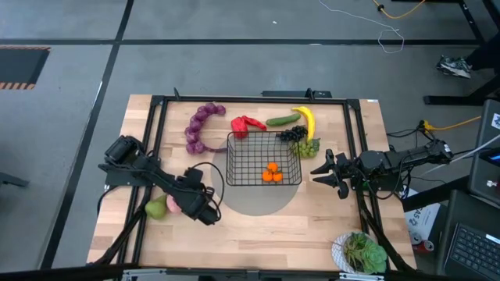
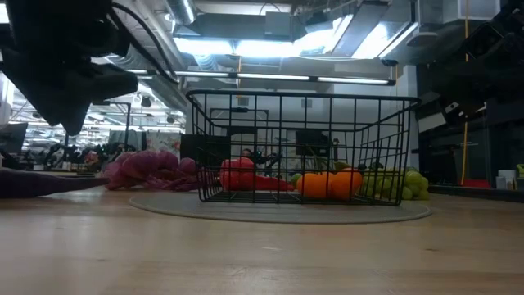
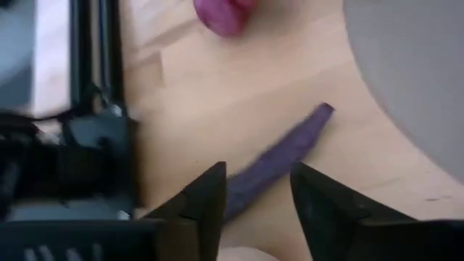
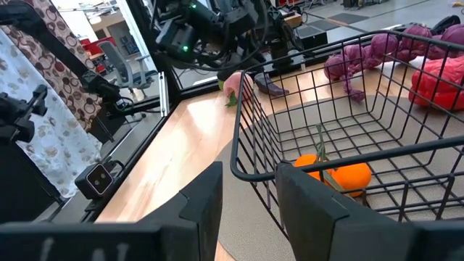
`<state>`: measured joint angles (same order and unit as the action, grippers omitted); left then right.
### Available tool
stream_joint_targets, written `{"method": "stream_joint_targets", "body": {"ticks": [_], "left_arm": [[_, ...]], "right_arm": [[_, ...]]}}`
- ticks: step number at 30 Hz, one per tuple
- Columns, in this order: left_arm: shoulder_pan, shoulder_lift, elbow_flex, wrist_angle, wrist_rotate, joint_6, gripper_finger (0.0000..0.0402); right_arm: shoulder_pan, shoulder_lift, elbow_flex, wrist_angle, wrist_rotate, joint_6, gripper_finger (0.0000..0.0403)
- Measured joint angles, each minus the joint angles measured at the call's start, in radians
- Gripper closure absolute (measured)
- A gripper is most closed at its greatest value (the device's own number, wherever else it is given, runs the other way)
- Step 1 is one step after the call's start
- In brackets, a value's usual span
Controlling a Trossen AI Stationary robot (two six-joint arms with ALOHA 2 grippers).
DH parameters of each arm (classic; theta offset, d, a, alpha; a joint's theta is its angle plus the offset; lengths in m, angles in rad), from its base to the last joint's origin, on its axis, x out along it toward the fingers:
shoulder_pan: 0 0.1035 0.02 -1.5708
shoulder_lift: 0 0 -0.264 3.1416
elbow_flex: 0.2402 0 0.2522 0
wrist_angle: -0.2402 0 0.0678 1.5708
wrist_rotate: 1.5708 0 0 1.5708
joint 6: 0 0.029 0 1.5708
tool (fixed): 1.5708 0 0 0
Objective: Build produce basket
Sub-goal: Put the eggplant into the wire basket
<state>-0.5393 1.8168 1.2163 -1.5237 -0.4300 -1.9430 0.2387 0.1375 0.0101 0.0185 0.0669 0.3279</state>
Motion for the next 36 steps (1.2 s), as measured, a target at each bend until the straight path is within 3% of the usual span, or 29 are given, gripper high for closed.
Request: {"method": "stream_joint_targets", "body": {"ticks": [6,12,17,21,27,32,36], "left_arm": [[0.056,0.000,0.000,0.004,0.065,0.235,0.0203],[0.141,-0.001,0.000,-0.029,0.236,0.533,0.0196],[0.183,-0.051,-0.002,-0.044,0.243,0.740,0.0195],[0.175,-0.155,-0.010,-0.042,0.147,0.747,0.0195],[0.136,-0.415,-0.100,-0.024,0.135,0.639,0.0195],[0.113,-0.567,-0.234,0.171,0.104,0.536,0.0195],[0.104,-0.587,-0.359,0.360,0.103,0.610,0.0195]], "right_arm": [[0.000,0.000,0.000,0.000,0.000,0.000,0.0272],[0.000,0.000,0.000,0.000,0.001,0.002,0.0272],[0.000,0.000,0.000,0.000,0.001,0.003,0.0272],[0.000,0.000,0.000,0.000,0.000,0.009,0.0272],[0.000,0.000,0.000,0.000,0.000,0.010,0.0272],[0.000,0.000,0.000,0.000,0.001,0.009,0.0272],[0.000,0.000,0.000,0.000,0.000,0.008,0.0272]]}}
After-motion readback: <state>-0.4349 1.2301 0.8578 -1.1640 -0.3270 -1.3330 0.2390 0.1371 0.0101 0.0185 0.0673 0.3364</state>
